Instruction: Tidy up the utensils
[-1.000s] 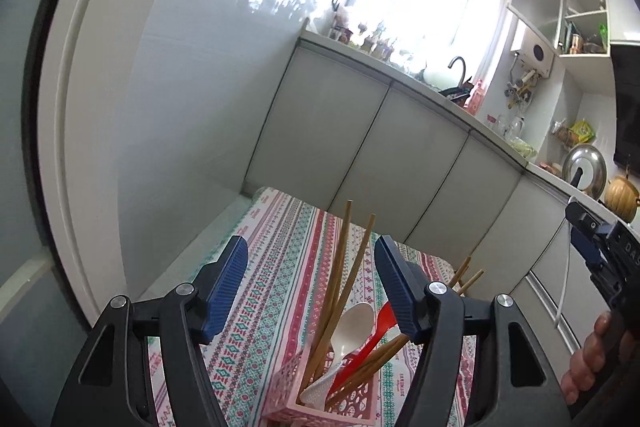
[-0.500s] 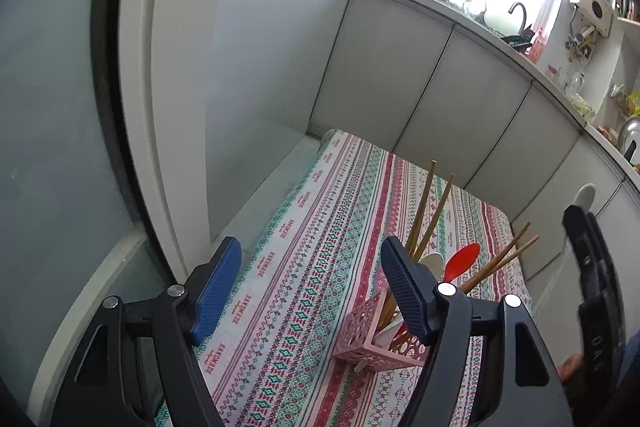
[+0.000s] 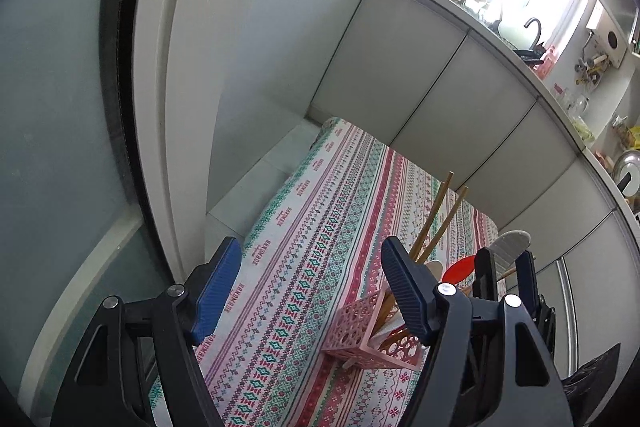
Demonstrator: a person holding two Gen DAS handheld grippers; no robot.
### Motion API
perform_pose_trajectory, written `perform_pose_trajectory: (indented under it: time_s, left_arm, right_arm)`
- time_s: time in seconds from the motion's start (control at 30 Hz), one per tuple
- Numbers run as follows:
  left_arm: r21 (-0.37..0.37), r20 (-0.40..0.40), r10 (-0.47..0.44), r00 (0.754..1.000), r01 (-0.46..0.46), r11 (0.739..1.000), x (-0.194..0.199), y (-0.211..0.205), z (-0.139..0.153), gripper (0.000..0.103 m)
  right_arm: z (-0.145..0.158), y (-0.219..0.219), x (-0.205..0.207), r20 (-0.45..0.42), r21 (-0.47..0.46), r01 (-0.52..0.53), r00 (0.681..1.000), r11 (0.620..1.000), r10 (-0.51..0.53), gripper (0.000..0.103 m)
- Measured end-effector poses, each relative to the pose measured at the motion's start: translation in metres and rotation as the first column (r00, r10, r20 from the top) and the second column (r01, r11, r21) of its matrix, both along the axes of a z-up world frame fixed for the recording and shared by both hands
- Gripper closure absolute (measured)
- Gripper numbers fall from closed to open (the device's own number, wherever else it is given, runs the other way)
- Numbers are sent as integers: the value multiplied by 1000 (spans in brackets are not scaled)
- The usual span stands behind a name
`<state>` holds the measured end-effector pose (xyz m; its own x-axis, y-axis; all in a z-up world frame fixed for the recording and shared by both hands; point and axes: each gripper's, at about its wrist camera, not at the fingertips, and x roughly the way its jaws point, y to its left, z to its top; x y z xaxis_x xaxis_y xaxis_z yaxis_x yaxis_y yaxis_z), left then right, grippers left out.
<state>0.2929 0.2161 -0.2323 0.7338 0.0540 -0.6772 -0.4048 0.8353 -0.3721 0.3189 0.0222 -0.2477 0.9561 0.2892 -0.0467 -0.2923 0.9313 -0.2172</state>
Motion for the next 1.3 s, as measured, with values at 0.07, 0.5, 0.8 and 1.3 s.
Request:
perform_pose_trajectory:
  time_s: [0.07,0.5,0.8,1.3]
  left_arm:
    - [-11,-8,4,1000,-4,1000,2,3,-2,28]
    - [-46,-25,3,1000,-4,999,5,5,-9,28]
    - [-50,-18,-30,999,29,998,6,-3,-4,28]
    - [224,-79,-152,985,167,960,-59,-83,15,28]
  right_arm:
    - [-6,5,-1,47,-23,19,999,1000,-18,55]
    - [-31,18,3,55,-69,42,998,997,-39,38]
    - [35,-30,-25,-4,93,-20,1000,995,21,28]
    - [76,-108,-83,-318,205,-12,945,979,79,18]
